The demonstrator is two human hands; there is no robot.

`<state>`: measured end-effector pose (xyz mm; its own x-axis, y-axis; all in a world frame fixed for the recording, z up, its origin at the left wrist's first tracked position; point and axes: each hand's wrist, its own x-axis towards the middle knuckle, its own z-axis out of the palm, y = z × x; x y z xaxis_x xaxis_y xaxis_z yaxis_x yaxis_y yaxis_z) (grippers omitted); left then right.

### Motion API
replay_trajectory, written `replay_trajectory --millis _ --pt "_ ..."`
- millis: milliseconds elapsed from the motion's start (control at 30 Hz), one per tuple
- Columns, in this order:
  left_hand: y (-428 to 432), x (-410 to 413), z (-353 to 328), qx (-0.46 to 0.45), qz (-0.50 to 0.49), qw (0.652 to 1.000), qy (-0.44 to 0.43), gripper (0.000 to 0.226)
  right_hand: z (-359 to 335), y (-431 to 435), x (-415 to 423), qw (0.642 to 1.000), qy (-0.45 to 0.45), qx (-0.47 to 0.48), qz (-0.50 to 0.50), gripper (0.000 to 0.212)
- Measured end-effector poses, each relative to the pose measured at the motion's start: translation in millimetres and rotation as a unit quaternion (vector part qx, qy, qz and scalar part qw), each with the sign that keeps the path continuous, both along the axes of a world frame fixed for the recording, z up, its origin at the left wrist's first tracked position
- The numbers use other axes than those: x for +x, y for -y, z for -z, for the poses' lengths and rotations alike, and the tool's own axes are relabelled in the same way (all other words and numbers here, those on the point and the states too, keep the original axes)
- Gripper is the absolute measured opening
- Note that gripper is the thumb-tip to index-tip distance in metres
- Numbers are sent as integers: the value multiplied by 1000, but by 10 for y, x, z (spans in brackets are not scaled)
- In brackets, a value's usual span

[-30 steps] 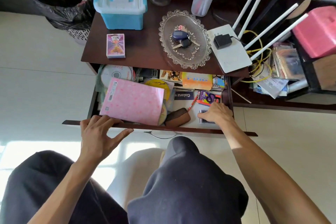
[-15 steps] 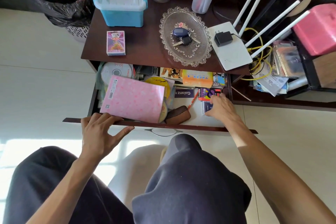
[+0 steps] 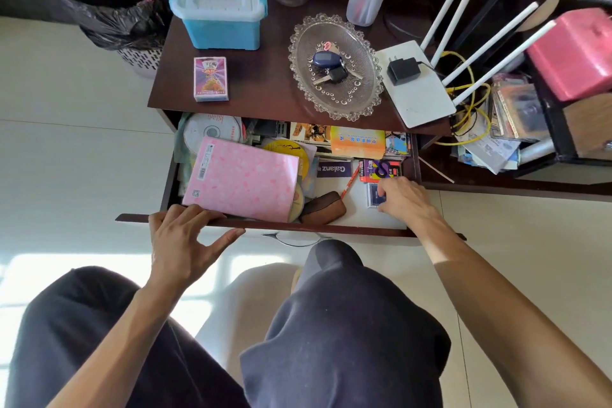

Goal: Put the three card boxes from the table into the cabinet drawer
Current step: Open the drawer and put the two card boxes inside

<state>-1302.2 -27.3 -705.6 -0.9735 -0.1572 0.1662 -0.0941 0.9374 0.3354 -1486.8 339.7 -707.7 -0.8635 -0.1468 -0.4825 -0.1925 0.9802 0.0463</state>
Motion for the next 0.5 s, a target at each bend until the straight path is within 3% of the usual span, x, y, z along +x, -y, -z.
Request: replay_trajectory --millis 133,300,367,500 --pt "-11 -14 -23 5 -1 1000 1 53 -383 341 4 986 -20 -168 -5 26" --pt "-14 -16 -80 19 -1 999 29 52 -920 1051 -69 925 -62 -363 -95 31" --pt "-22 -12 -105 25 0 999 46 54 -1017 1375 -181 909 -80 -388 -132 37" --pt "-28 -13 -146 39 -4 998 59 56 -1055 2041 -516 915 -69 -339 -210 59"
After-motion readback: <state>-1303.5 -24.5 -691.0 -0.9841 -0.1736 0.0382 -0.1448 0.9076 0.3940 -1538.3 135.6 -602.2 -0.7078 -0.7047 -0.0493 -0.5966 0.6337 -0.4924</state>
